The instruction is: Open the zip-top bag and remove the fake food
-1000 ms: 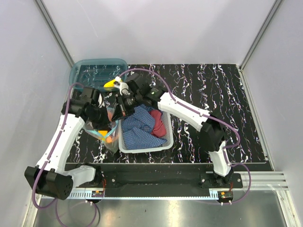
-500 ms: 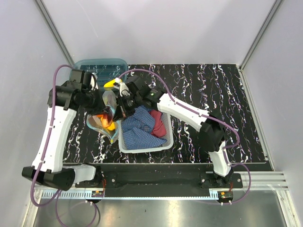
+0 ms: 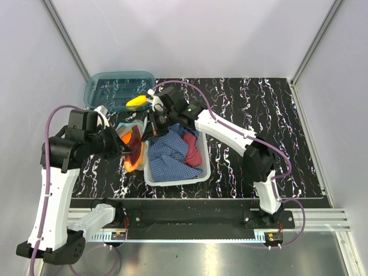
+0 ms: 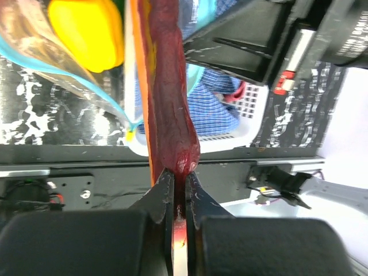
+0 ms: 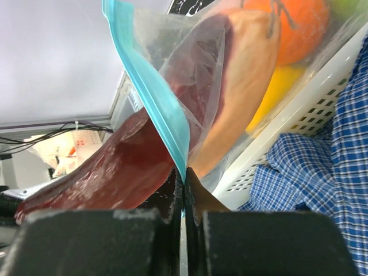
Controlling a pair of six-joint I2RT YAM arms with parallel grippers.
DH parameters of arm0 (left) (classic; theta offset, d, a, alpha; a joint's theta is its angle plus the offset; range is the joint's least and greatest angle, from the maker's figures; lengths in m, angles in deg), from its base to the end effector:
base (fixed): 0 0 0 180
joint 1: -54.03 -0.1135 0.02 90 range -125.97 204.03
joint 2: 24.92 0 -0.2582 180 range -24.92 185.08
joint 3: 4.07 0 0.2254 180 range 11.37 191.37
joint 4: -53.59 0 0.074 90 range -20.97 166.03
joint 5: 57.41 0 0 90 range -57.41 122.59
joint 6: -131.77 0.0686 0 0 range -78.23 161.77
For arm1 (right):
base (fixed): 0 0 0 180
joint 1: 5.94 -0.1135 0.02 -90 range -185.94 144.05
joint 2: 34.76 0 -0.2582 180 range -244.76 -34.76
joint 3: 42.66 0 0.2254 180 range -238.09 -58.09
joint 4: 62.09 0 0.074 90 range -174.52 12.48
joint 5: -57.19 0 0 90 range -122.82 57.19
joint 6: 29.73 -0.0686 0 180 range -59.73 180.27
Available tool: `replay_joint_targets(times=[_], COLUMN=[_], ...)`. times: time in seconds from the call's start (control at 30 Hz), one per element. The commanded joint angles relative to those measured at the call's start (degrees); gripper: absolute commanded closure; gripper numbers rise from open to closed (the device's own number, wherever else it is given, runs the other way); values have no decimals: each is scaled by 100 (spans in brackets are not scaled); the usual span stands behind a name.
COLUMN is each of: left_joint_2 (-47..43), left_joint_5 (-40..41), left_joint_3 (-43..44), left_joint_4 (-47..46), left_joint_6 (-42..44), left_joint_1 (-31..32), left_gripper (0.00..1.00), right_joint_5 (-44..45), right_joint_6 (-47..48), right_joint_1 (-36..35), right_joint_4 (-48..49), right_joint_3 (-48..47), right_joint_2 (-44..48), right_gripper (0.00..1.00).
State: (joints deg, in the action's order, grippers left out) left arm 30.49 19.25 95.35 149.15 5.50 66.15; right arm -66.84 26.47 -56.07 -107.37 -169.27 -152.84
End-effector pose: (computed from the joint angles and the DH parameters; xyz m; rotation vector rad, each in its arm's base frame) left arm 0.1170 -0.0413 0.3724 -0.4316 2.5144 -0.6362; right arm 0.2714 0.3848 0.2964 -0.7243 2.3859 1.3869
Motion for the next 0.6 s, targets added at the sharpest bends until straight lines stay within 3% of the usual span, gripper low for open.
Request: replay_joint_targets(times=[0.0, 0.27, 0.4, 0.57], left_joint_2=[-329, -1032, -1437, -1271], left_joint_5=[-633, -1030, -890, -320], left_joint_3=[406, 461, 285, 1005], left_joint_4=[830, 830, 848, 463], left_joint_6=[-371, -802, -1206, -1058], left_joint_1=[27, 27, 27, 27], left_gripper=[100, 100, 100, 100], right_joint_5=[-280, -281, -263, -289], right_joint_6=[-267, -294, -180, -153], right_joint_1=[38, 223, 249, 249], right_joint_4=[163, 128, 102, 102], right_joint_3=[-141, -238, -142, 210], right_joint_2=[-92, -189, -127, 39], right_gripper=[100, 100, 100, 100])
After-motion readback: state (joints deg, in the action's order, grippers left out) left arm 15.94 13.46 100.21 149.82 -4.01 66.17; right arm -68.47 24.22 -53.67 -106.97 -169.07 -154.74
